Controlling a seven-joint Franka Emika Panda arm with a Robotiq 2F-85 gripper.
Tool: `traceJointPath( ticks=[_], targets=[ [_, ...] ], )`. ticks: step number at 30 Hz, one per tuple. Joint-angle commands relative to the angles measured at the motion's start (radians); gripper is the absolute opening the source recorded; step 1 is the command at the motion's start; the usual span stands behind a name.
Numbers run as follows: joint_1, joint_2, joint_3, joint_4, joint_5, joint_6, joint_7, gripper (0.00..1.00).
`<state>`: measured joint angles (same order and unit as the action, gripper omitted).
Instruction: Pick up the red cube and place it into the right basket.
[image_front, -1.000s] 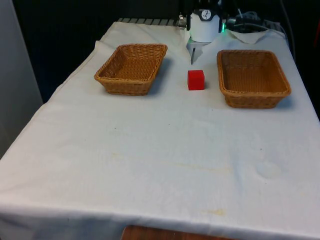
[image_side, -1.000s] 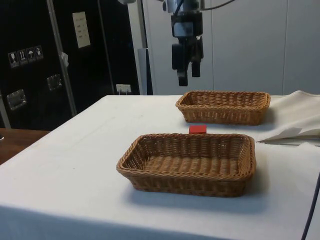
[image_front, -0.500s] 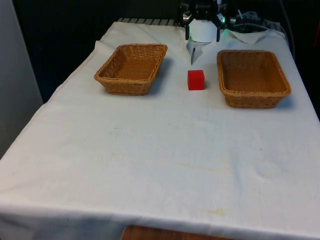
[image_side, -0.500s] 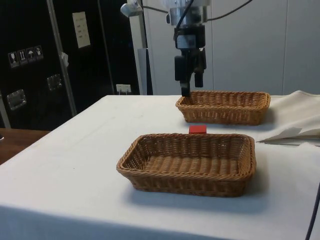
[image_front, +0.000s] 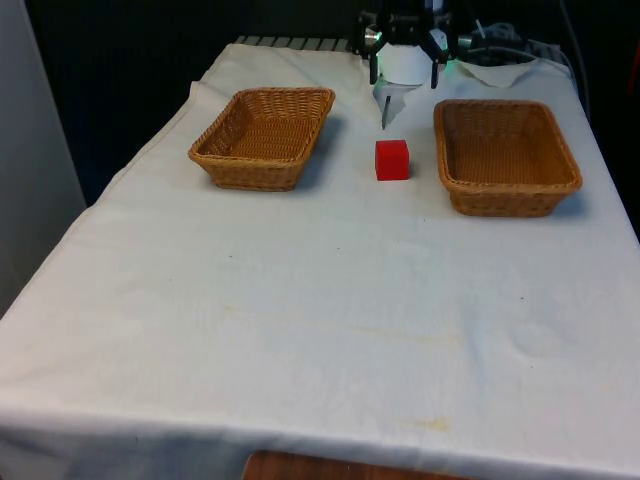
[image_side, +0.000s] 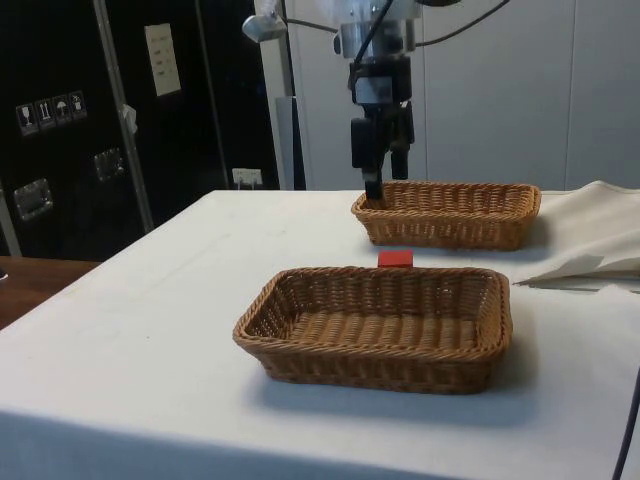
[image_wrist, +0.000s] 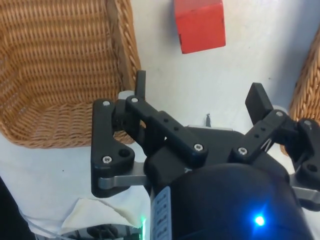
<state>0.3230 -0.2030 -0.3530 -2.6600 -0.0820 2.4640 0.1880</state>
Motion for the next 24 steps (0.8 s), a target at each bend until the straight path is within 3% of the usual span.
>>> traceJointPath(
  ticks=[1, 8, 9, 13, 18, 19, 20, 24],
  targets=[
    [-0.001, 0.005, -0.002, 0.000, 0.000, 0.005, -0.003, 1.00],
    [0.001, 0.015, -0.037, -0.022, 0.014, 0.040, -0.045, 1.00],
    [-0.001, 0.018, -0.034, -0.014, 0.000, 0.022, -0.033, 1.00],
    [0.005, 0.020, -0.047, -0.037, 0.022, 0.066, -0.056, 1.00],
    [0.010, 0.036, -0.045, -0.051, 0.044, 0.111, -0.069, 1.00],
    [0.000, 0.033, -0.043, -0.047, 0.021, 0.092, -0.057, 1.00],
    [0.011, 0.042, -0.044, -0.050, 0.049, 0.118, -0.071, 1.00],
    [0.014, 0.069, -0.031, -0.042, 0.065, 0.145, -0.071, 1.00]
  ],
)
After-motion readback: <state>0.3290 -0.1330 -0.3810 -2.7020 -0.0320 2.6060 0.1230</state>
